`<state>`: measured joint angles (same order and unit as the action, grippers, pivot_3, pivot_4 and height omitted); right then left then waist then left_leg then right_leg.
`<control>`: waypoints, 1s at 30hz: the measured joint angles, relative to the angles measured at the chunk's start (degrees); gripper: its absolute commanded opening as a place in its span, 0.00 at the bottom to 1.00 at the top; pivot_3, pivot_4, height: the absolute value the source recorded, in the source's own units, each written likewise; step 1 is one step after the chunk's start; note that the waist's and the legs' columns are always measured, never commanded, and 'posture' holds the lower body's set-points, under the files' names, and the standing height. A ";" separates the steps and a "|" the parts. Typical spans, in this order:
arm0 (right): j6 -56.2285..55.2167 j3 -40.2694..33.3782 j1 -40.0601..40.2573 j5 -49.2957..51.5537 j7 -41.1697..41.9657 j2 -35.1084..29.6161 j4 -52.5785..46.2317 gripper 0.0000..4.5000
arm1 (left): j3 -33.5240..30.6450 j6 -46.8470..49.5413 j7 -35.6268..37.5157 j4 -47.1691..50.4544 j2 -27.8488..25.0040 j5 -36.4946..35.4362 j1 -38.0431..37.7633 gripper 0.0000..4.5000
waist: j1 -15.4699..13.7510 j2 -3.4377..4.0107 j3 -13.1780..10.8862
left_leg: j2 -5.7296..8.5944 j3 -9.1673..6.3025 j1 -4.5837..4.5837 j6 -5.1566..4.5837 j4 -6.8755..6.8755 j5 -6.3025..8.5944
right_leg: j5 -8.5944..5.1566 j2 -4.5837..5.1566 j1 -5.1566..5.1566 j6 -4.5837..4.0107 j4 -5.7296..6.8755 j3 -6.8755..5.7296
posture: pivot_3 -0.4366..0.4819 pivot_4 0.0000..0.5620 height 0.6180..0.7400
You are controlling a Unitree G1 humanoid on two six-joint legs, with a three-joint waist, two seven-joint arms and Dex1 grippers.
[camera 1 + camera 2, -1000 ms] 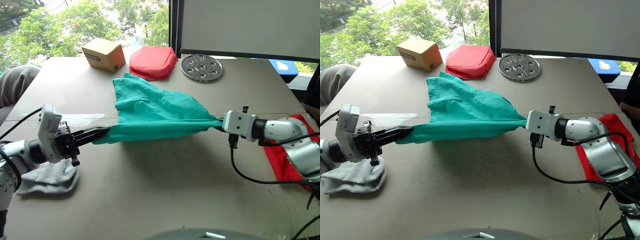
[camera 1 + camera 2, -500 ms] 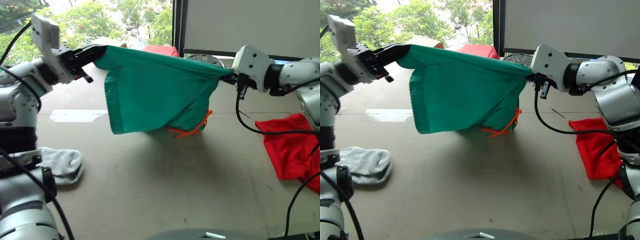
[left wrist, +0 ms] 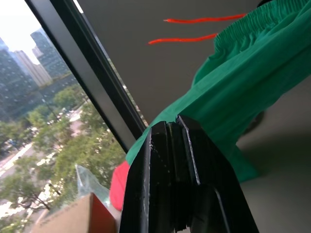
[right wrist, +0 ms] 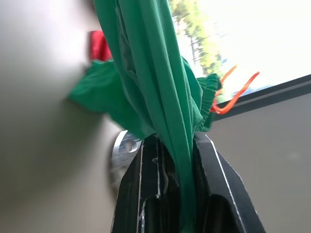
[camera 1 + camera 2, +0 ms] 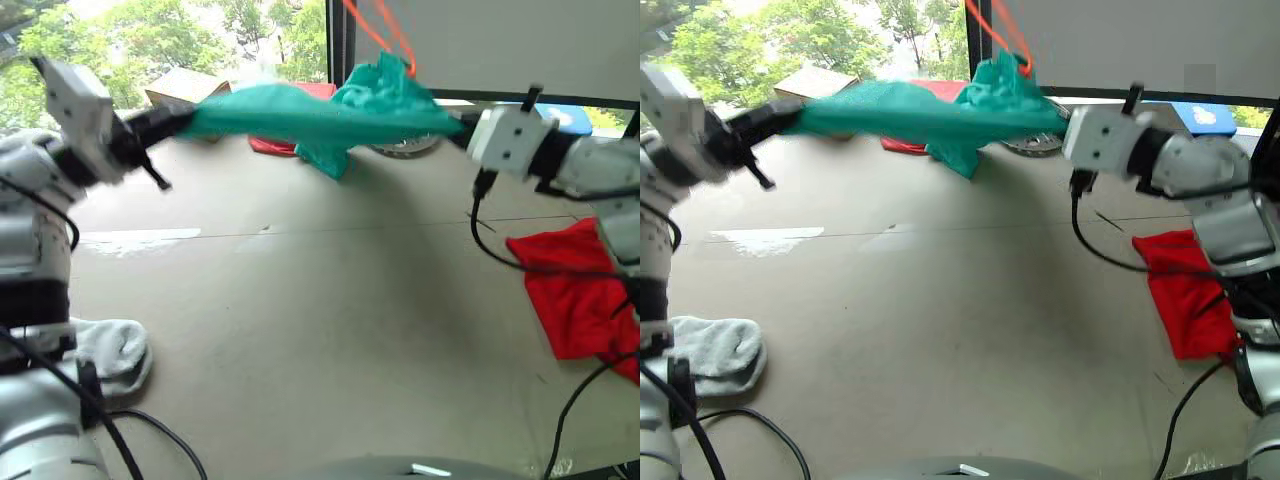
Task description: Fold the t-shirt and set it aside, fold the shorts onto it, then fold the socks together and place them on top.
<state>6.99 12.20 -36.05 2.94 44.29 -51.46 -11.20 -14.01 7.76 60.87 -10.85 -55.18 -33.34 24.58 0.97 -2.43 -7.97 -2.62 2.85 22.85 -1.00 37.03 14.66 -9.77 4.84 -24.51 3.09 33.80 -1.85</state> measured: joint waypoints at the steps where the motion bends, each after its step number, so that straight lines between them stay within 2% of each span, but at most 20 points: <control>1: 2.51 -0.04 5.87 1.31 1.76 -1.09 -3.22 0.02 | -1.03 4.39 1.44 4.98 -0.03 -2.02 -7.92 0.00 | -0.06 -0.04 -0.07 | -0.03 0.04 0.07 -0.23 0.18 0.14 | -0.07 0.02 -0.02 -0.11 -0.03 -0.01 | 0.48 0.27 0.99; 3: 5.51 -1.53 14.76 2.80 3.83 -3.83 -9.99 0.02 | -5.90 8.62 2.84 16.07 -0.84 -3.96 -20.91 0.00 | -0.32 -0.05 -0.08 | 0.00 0.04 0.08 -0.33 0.22 0.21 | -0.13 0.07 -0.01 -0.21 -0.21 -0.03 | 0.48 0.27 0.99; 5: 7.23 -3.09 21.09 3.66 5.24 -6.17 -13.83 0.02 | -8.36 9.72 3.53 23.21 -0.76 -4.25 -28.82 0.00 | -0.69 0.17 -0.08 | 0.17 0.00 -0.26 -0.42 0.21 0.30 | -0.23 0.22 0.26 -0.26 -0.41 -0.07 | 0.48 0.27 0.99; 6: 8.89 -4.39 26.52 4.32 6.66 -8.07 -16.50 0.02 | -9.51 9.61 3.79 28.65 0.40 -3.75 -35.14 0.00 | -1.21 0.18 -0.01 | 0.19 -0.02 -0.43 -0.47 0.19 0.35 | -0.29 0.23 0.48 -0.24 -0.55 -0.12 | 0.48 0.27 0.99; 9: 10.69 -4.84 34.74 4.97 9.22 -10.80 -19.65 0.02 | -8.87 7.66 4.65 33.02 3.77 -0.87 -45.06 0.00 | -1.84 0.25 0.05 | 0.25 -0.05 -0.50 -0.48 0.18 0.37 | -0.38 0.19 0.68 -0.05 -0.83 -0.25 | 0.48 0.27 0.99; 12: 13.81 -7.28 37.94 6.78 10.41 -11.44 -22.22 0.02 | -8.54 5.72 6.03 35.41 5.01 1.27 -51.57 0.00 | -1.82 0.22 0.07 | 0.25 -0.06 -0.49 -0.50 0.23 0.38 | -0.38 0.19 0.70 -0.05 -0.85 -0.26 | 0.48 0.27 0.99; 15: 18.91 -8.97 41.84 9.21 11.70 -13.05 -26.31 0.02 | -8.53 2.63 7.58 36.45 5.77 3.54 -55.73 0.00 | -2.04 0.16 0.16 | 0.27 -0.16 -0.45 -0.47 0.21 0.45 | -0.38 0.18 0.69 -0.09 -0.86 -0.36 | 0.48 0.27 0.99; 19: 27.77 -10.49 43.27 13.47 10.36 -11.31 -30.39 0.02 | -9.49 1.70 7.98 36.68 6.65 4.30 -58.80 0.00 | -2.02 0.13 0.18 | 0.25 -0.21 -0.43 -0.43 0.22 0.49 | -0.36 0.12 0.68 -0.20 -0.87 -0.41 | 0.48 0.27 0.99; 25: 28.52 -11.52 42.18 15.34 9.90 -9.99 -33.33 0.02 | -10.67 2.02 7.42 36.02 7.13 3.91 -56.56 0.00 | -2.04 0.08 0.25 | 0.28 -0.22 -0.42 -0.45 0.30 0.51 | -0.42 0.14 0.70 -0.09 -0.86 -0.41 | 0.48 0.27 0.99; 26: 27.64 -11.40 41.74 14.64 9.62 -9.98 -33.02 0.19 | -10.56 2.01 7.15 35.70 7.19 3.99 -56.00 0.00 | -2.02 0.08 0.25 | 0.28 -0.21 -0.42 -0.45 0.31 0.51 | -0.42 0.14 0.71 -0.09 -0.86 -0.41 | 0.48 0.27 0.99; 27: 27.15 -11.40 41.55 14.21 9.60 -9.99 -32.62 0.25 | -10.41 2.01 6.82 35.55 7.34 4.05 -55.55 0.00 | -2.01 0.07 0.26 | 0.28 -0.21 -0.42 -0.45 0.31 0.51 | -0.42 0.14 0.71 -0.09 -0.86 -0.41 | 0.48 0.27 0.99; 28: 25.76 -11.40 41.78 13.65 10.21 -10.13 -32.01 0.38 | -10.02 1.99 6.38 35.42 7.57 4.26 -54.89 0.00 | -2.02 0.05 0.27 | 0.28 -0.23 -0.41 -0.46 0.30 0.52 | -0.42 0.13 0.71 -0.10 -0.86 -0.42 | 0.48 0.27 0.99; 29: 24.65 -11.41 42.40 13.22 10.65 -10.46 -31.67 0.46 | -9.87 1.98 6.26 35.40 7.64 4.54 -54.74 0.00 | -2.01 0.05 0.28 | 0.28 -0.23 -0.42 -0.46 0.30 0.52 | -0.42 0.11 0.71 -0.11 -0.86 -0.42 | 0.48 0.27 0.99; 30: 23.02 -11.39 43.40 12.14 10.91 -10.99 -31.35 0.59 | -9.70 1.92 6.21 35.37 7.66 4.73 -54.56 0.00 | -2.02 0.06 0.28 | 0.28 -0.23 -0.42 -0.46 0.29 0.52 | -0.42 0.11 0.71 -0.11 -0.86 -0.42 | 0.48 0.27 0.99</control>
<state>30.00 0.80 7.34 15.08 55.20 -62.46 -42.55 -23.72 9.69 67.08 24.52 -47.52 -28.62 -29.98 -1.05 -2.37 -7.70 -2.34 2.62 22.43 -1.47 37.31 15.18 -10.19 4.95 -23.80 2.98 32.94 -2.27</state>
